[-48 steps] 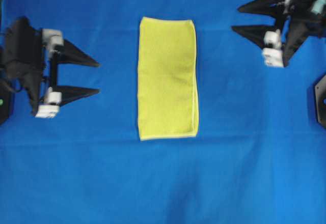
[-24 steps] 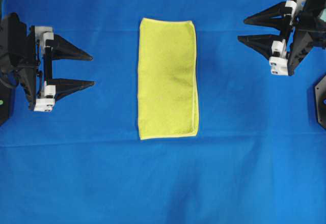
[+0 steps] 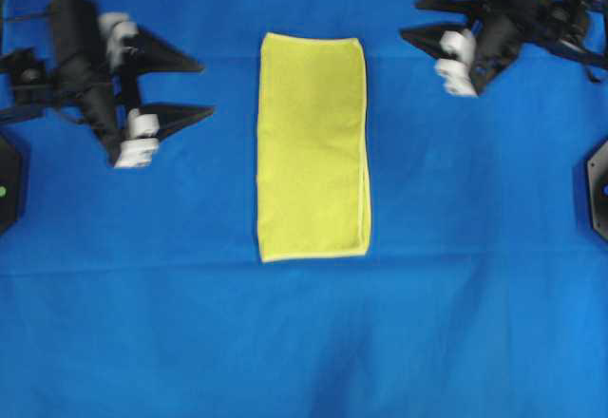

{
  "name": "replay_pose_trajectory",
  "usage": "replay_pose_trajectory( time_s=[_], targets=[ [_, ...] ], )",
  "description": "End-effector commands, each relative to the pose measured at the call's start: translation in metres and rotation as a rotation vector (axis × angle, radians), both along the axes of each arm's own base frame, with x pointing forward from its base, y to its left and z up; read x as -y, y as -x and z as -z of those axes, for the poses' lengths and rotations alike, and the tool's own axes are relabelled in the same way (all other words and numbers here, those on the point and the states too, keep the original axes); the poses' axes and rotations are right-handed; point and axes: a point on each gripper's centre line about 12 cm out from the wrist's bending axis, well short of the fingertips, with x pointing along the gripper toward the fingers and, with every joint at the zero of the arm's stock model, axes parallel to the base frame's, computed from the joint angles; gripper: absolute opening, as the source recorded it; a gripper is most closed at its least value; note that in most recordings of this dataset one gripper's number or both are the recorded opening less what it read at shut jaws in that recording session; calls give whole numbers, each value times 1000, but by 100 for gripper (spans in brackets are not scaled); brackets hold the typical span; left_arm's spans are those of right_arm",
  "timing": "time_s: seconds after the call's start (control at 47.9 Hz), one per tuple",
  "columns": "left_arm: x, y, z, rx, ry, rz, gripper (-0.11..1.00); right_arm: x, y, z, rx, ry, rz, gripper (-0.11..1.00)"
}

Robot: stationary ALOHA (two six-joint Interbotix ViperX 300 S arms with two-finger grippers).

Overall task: Fold the yellow towel.
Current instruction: 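Grasp the top corners of the narrow towel strip with both grippers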

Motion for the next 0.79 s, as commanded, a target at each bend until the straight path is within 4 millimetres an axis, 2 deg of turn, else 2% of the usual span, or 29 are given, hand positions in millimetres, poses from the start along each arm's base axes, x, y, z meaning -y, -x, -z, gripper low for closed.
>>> replay_pose_trajectory(
  time_s=[0.0, 0.167, 0.376, 0.584, 0.772],
  targets=[
    [-18, -19, 2, -16, 1, -41, 68, 16, -17, 4, -45, 1, 10, 59],
    [-52, -44, 34, -95, 24, -109, 67, 33, -39, 32, -136, -19, 9, 59],
    [-87, -71, 77, -168, 51, -171, 67, 41, -55, 68, -184, -52, 2, 59],
    [-110, -80, 105, -189, 64, -213, 66, 43, -62, 95, -187, -68, -6, 59],
    [-117, -83, 129, -221, 77, -225, 65, 50, -62, 115, -221, -90, 7, 58]
  ],
)
